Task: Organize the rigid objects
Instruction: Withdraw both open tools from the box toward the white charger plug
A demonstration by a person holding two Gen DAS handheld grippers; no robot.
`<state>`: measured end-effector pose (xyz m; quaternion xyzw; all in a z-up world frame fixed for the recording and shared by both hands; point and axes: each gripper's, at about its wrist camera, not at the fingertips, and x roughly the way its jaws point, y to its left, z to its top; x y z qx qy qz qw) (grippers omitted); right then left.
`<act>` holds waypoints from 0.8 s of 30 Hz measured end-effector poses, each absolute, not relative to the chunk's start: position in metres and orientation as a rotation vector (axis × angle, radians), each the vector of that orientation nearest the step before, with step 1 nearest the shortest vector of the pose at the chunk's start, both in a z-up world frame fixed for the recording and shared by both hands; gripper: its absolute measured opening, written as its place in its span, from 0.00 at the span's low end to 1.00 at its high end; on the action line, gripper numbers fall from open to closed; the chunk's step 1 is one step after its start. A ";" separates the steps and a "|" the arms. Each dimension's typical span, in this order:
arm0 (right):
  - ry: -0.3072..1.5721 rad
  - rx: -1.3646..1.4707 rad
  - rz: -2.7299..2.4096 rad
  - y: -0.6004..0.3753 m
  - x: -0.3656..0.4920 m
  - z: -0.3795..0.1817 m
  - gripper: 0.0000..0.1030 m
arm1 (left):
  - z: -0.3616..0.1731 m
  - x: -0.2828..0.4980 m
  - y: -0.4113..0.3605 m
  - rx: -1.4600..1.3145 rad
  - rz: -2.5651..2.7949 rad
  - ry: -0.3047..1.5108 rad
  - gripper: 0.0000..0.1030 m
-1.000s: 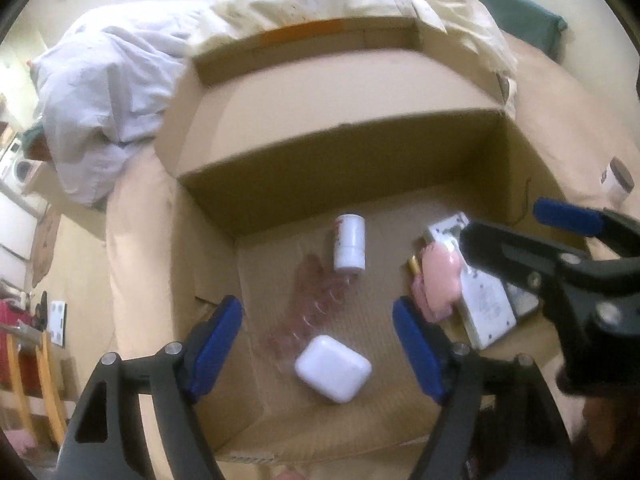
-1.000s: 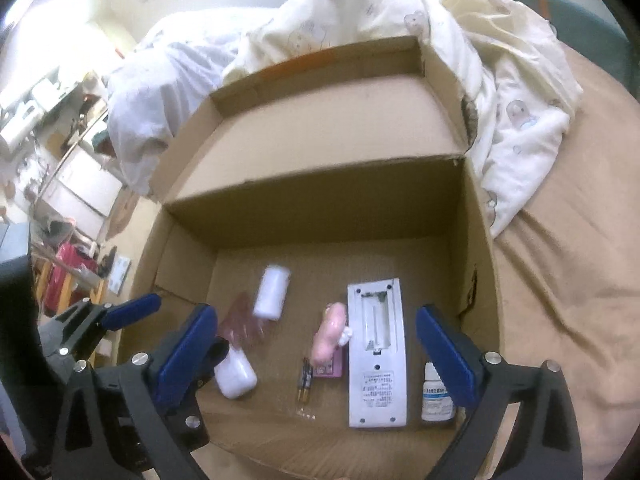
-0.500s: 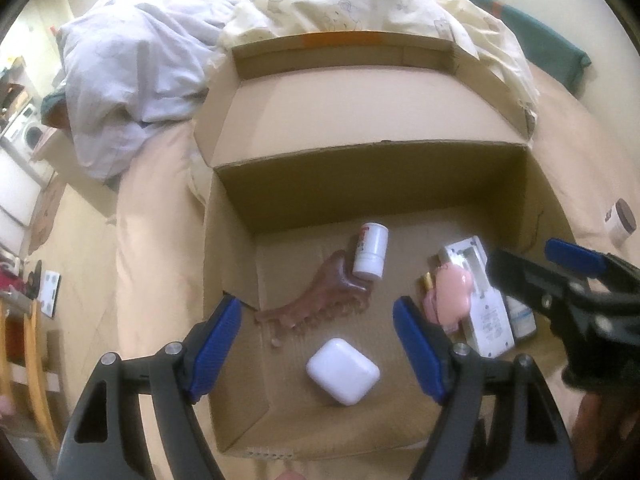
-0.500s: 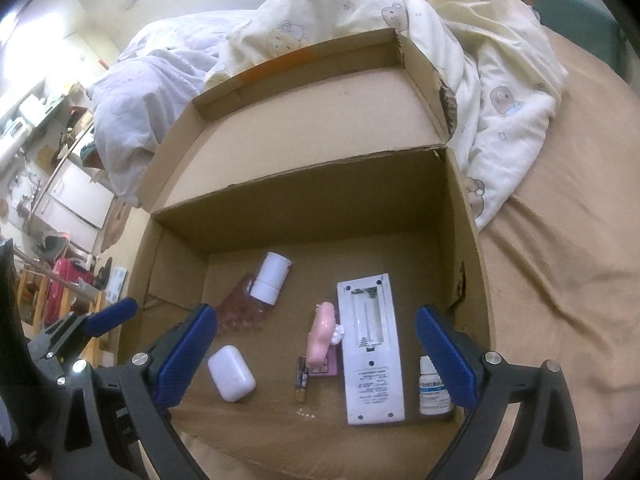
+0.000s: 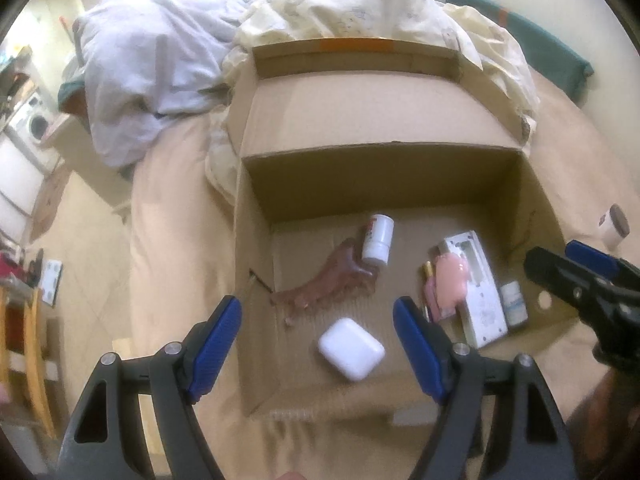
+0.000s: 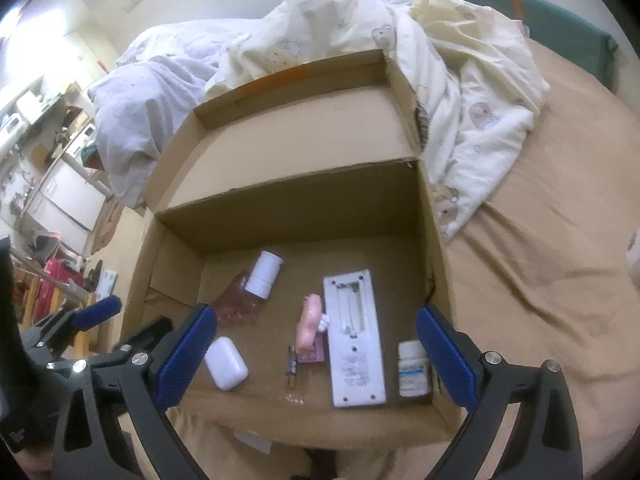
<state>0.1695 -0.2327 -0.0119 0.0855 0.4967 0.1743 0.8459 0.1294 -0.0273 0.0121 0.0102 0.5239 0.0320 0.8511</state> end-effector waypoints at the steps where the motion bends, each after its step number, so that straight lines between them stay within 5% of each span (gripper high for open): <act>1: 1.048 0.178 0.372 -0.234 0.168 -0.009 1.00 | 0.015 0.127 -0.027 0.016 0.072 1.104 0.74; 24: 1.188 0.200 0.345 -0.268 0.097 -0.026 1.00 | 0.007 0.046 -0.008 -0.063 0.103 1.169 0.74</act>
